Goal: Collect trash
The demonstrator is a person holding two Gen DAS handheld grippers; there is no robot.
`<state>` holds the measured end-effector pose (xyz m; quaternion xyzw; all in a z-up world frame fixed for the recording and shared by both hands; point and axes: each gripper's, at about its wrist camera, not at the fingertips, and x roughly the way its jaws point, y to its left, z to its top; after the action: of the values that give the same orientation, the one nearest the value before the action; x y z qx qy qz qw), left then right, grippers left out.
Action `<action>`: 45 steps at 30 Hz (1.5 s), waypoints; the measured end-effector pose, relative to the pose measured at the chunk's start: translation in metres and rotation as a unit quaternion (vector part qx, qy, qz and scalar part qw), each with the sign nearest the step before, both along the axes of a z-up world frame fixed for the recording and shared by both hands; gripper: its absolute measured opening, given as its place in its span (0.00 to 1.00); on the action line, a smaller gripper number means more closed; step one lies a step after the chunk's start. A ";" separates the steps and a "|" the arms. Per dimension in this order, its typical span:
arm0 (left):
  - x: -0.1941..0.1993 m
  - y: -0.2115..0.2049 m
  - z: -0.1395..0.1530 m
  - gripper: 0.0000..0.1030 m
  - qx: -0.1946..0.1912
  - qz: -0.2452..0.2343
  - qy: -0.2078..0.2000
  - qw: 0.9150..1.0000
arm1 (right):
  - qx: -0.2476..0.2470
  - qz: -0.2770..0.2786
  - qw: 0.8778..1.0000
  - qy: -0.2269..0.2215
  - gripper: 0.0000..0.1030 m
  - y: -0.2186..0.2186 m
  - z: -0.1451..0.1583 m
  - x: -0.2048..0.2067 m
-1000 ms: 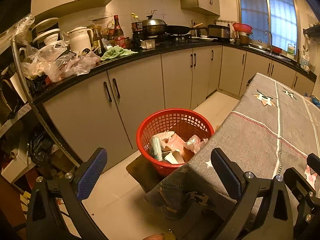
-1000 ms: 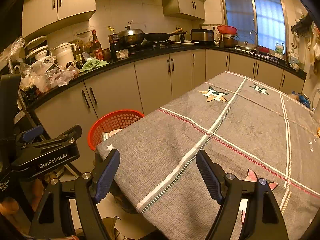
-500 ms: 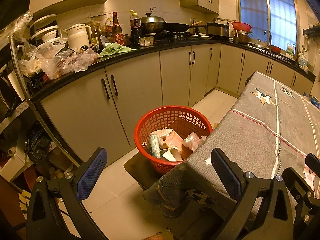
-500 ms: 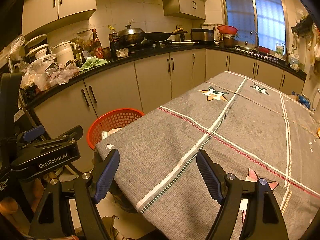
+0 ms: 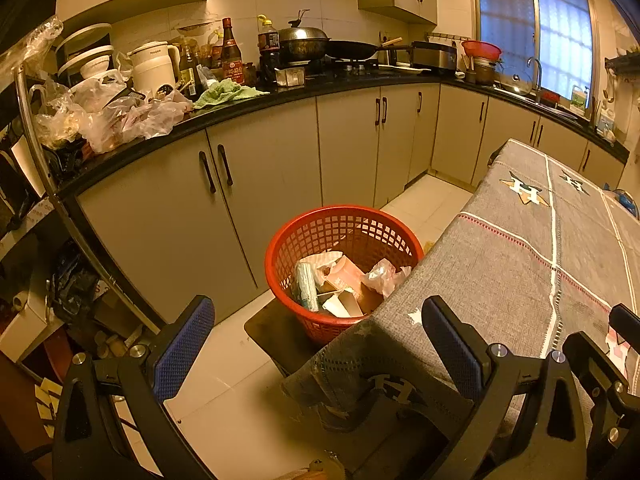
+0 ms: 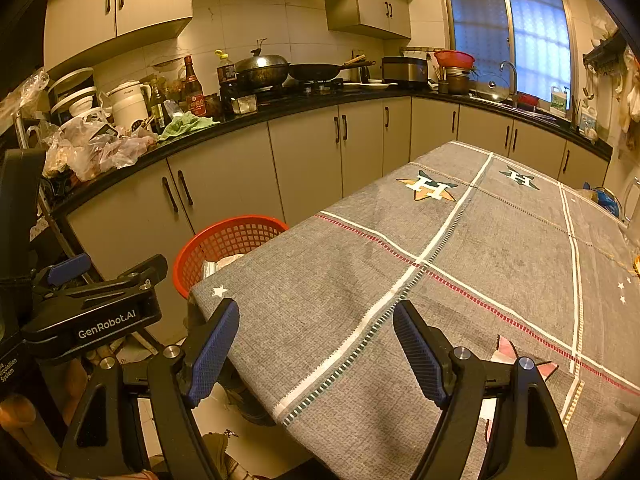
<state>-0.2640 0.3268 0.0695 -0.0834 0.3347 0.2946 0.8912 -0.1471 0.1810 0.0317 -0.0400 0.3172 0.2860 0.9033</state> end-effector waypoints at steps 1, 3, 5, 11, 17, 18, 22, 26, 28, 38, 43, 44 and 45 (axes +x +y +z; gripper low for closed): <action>0.000 0.000 0.000 1.00 0.001 0.000 0.000 1.000 | 0.000 0.000 1.000 0.000 0.81 0.000 0.000 0.000; 0.000 0.000 0.000 1.00 0.000 0.000 0.000 1.000 | 0.000 0.000 1.000 0.000 0.81 0.000 -0.001 0.000; 0.000 0.001 0.000 1.00 0.000 0.000 0.000 1.000 | -0.001 0.001 1.000 0.000 0.81 0.000 -0.001 0.000; 0.000 0.001 0.001 1.00 -0.001 0.000 0.001 1.000 | -0.001 0.000 1.000 0.000 0.81 0.000 -0.001 0.000; -0.002 0.001 -0.005 1.00 -0.005 0.002 0.004 1.000 | -0.002 0.002 1.000 0.000 0.81 0.000 -0.005 -0.001; -0.003 0.001 -0.006 1.00 -0.005 0.002 0.004 1.000 | -0.002 0.002 1.000 0.000 0.81 0.000 -0.005 -0.001; -0.003 0.002 -0.008 1.00 -0.007 0.003 0.005 1.000 | -0.004 0.003 1.000 0.000 0.82 0.001 -0.007 -0.002; -0.002 0.002 -0.007 1.00 -0.007 0.002 0.006 1.000 | -0.004 0.004 1.000 0.000 0.82 0.001 -0.007 -0.002; -0.002 0.003 -0.007 1.00 -0.008 0.002 0.006 1.000 | -0.004 0.004 1.000 0.000 0.82 0.001 -0.007 -0.002; -0.001 0.003 -0.008 1.00 -0.011 0.002 0.007 1.000 | -0.005 0.005 1.000 0.001 0.82 0.001 -0.006 -0.002; -0.002 0.002 -0.008 1.00 -0.010 0.002 0.008 1.000 | -0.006 0.005 1.000 0.000 0.82 0.002 -0.006 -0.003; -0.002 0.003 -0.008 1.00 -0.010 0.003 0.007 1.000 | -0.006 0.006 1.000 0.000 0.82 0.002 -0.006 -0.003; -0.002 0.003 -0.008 1.00 -0.008 0.004 0.007 1.000 | -0.006 0.006 1.000 0.000 0.82 0.002 -0.006 -0.003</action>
<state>-0.2660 0.3298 0.0614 -0.0904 0.3427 0.2961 0.8869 -0.1502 0.1832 0.0256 -0.0479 0.3186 0.2897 0.9012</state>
